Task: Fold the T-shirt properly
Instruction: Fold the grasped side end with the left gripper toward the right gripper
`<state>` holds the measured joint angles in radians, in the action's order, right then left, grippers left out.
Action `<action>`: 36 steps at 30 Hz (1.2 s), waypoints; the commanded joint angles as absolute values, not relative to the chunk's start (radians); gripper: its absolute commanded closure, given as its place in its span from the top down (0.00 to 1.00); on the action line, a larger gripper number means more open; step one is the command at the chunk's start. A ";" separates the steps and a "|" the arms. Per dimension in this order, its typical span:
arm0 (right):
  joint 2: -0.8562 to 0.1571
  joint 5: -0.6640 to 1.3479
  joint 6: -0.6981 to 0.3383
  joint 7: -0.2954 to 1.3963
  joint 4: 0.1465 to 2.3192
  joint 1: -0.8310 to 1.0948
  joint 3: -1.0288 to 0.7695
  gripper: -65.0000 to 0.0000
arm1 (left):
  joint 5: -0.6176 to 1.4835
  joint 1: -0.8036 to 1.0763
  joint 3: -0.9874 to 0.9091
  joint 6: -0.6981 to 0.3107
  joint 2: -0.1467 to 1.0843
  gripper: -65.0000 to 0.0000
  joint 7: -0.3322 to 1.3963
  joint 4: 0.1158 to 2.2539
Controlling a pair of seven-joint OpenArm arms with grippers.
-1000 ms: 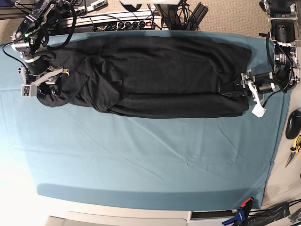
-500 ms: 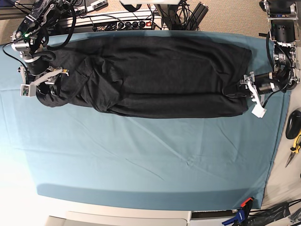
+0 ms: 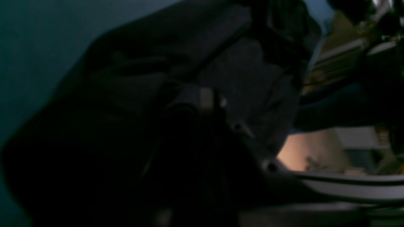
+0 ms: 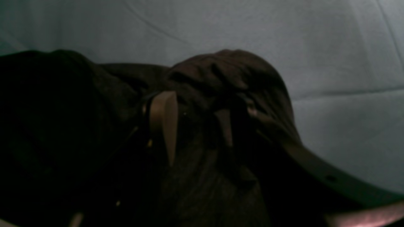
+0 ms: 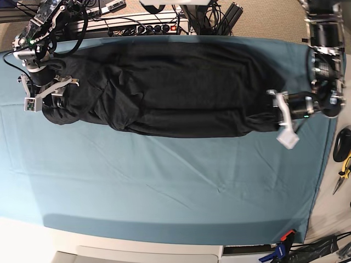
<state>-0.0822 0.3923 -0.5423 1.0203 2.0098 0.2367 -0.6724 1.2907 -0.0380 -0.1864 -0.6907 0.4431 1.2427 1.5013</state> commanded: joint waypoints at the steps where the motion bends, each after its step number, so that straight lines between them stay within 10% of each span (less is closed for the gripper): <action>1: -0.094 0.402 -0.539 0.994 2.029 0.230 -0.676 0.42 | 1.276 -0.043 -0.160 -0.698 0.435 0.00 1.214 1.551; 13: -0.094 0.402 -0.539 0.994 2.029 0.233 -0.676 0.42 | 0.848 -0.090 0.271 -0.669 0.153 0.00 1.048 1.602; 36: -0.094 0.403 -0.538 0.992 2.028 0.233 -0.676 0.42 | 0.770 -0.199 0.288 -0.625 -0.005 0.00 0.994 1.487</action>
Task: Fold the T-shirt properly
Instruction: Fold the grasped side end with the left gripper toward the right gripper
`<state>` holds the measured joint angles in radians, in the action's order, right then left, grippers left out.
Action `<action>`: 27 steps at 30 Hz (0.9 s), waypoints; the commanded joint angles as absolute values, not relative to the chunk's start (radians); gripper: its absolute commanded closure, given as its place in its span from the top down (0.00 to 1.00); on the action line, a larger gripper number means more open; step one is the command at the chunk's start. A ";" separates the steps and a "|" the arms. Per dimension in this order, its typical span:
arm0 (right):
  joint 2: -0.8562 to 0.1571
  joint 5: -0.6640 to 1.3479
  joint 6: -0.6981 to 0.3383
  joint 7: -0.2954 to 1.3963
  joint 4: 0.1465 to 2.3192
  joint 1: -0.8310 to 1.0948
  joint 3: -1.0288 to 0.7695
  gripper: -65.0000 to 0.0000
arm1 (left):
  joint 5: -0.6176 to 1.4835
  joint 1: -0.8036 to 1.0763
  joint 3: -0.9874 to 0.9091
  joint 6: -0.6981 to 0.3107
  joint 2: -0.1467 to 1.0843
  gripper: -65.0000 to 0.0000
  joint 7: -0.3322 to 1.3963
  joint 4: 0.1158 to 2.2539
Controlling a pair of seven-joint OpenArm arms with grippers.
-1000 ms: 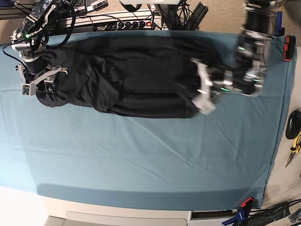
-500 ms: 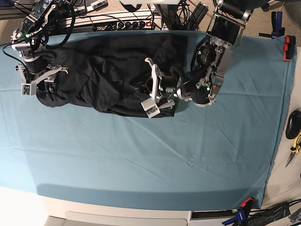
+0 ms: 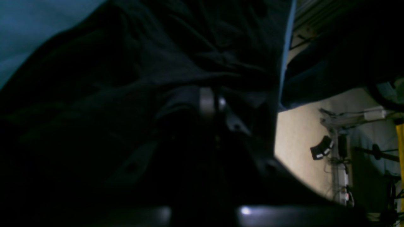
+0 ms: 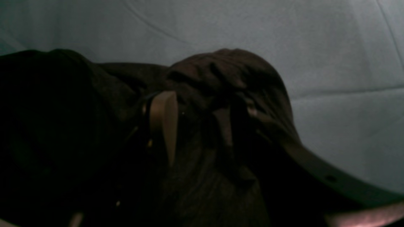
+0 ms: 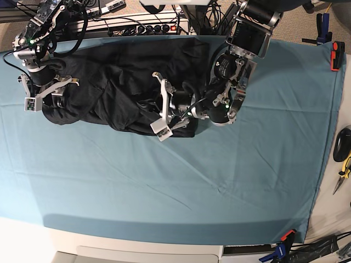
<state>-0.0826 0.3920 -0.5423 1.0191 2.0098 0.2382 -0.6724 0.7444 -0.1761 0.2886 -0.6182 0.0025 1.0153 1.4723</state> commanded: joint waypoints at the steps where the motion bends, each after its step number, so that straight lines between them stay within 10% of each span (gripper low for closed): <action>1: -0.094 0.403 -0.538 0.992 2.028 0.233 -0.676 0.42 | 0.769 -0.200 0.288 -0.625 -0.004 0.00 0.994 1.487; 12: -0.094 0.403 -0.538 0.991 2.028 0.233 -0.675 0.42 | 0.770 -0.197 0.294 -0.659 -0.006 0.00 0.994 1.487; 17: -0.094 0.403 -0.538 0.988 2.028 0.233 -0.675 0.42 | 0.768 -0.191 0.364 -0.692 -0.040 0.42 0.994 1.487; 27: -0.094 0.403 -0.539 0.987 2.028 0.233 -0.675 0.42 | 0.648 -0.243 0.440 -0.687 -0.093 0.43 0.994 1.487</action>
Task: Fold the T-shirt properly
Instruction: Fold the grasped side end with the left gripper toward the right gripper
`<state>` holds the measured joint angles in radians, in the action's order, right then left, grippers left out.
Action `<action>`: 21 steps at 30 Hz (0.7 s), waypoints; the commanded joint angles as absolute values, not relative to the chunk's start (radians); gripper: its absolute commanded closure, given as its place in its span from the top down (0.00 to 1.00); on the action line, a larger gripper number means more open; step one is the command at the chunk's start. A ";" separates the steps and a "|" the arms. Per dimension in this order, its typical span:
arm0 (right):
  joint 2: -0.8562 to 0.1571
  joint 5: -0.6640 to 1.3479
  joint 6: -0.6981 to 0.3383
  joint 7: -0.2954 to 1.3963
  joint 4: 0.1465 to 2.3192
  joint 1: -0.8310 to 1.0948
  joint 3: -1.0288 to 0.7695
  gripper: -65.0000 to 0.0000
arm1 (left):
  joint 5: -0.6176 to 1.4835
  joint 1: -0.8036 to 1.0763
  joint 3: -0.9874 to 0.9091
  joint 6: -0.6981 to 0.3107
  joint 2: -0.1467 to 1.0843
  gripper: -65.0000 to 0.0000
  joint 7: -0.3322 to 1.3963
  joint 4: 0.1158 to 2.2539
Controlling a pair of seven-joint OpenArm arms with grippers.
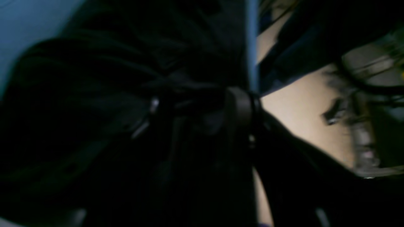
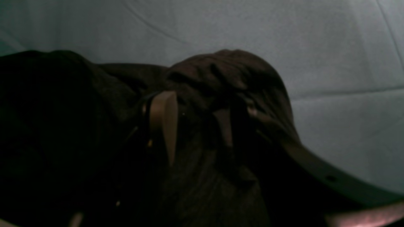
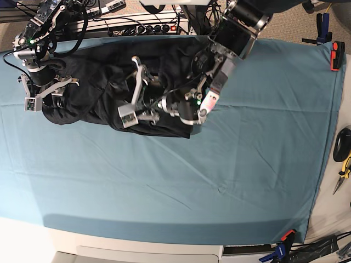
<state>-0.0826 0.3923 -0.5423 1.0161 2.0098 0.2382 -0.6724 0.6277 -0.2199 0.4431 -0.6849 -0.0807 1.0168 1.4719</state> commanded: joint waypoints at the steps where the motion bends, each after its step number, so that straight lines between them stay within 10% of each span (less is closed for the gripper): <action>1: -0.094 0.403 -0.539 0.987 2.028 0.233 -0.675 0.42 | 0.629 -0.257 0.440 -0.673 -0.086 0.43 0.994 1.487; 8: -0.094 0.403 -0.539 0.987 2.028 0.233 -0.675 0.42 | 0.589 -0.360 0.420 -0.670 -0.014 0.42 1.004 1.488; 13: -0.094 0.403 -0.539 0.986 2.028 0.233 -0.675 0.42 | 0.606 -0.364 0.342 -0.592 0.031 0.00 1.035 1.488; 21: -0.094 0.403 -0.538 0.986 2.028 0.233 -0.675 0.42 | 0.605 -0.262 0.331 -0.513 0.119 0.00 1.066 1.488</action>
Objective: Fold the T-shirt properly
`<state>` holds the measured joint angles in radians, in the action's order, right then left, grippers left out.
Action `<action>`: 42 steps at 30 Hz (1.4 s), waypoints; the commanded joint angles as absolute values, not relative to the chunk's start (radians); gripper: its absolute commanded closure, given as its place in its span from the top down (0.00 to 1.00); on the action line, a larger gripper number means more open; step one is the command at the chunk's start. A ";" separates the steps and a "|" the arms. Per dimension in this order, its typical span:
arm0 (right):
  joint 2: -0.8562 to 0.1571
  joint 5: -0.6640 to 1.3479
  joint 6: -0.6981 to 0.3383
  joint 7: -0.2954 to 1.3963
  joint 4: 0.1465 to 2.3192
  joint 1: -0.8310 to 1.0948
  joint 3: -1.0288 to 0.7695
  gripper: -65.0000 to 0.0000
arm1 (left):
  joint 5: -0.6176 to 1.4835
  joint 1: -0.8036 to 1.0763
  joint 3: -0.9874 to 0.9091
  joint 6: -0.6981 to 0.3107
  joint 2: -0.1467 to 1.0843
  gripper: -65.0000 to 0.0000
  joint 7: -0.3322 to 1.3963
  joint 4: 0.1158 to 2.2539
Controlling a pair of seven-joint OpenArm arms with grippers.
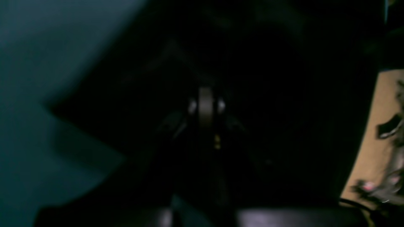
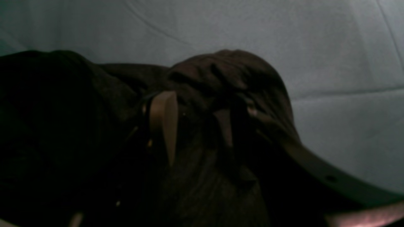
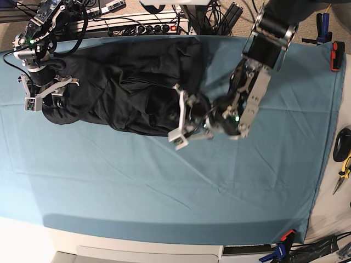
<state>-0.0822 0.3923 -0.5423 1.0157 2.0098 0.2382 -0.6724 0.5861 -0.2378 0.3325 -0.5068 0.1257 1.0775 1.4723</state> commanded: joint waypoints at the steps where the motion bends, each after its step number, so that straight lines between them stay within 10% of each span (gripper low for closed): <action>1: -0.094 0.403 -0.538 0.986 2.028 0.233 -0.675 0.42 | 0.605 -0.243 0.331 -0.503 0.120 0.00 1.066 1.488; 42: -0.094 0.403 -0.539 0.972 2.027 0.233 -0.675 0.42 | 0.466 -0.234 0.331 -0.499 -0.157 0.00 0.814 1.330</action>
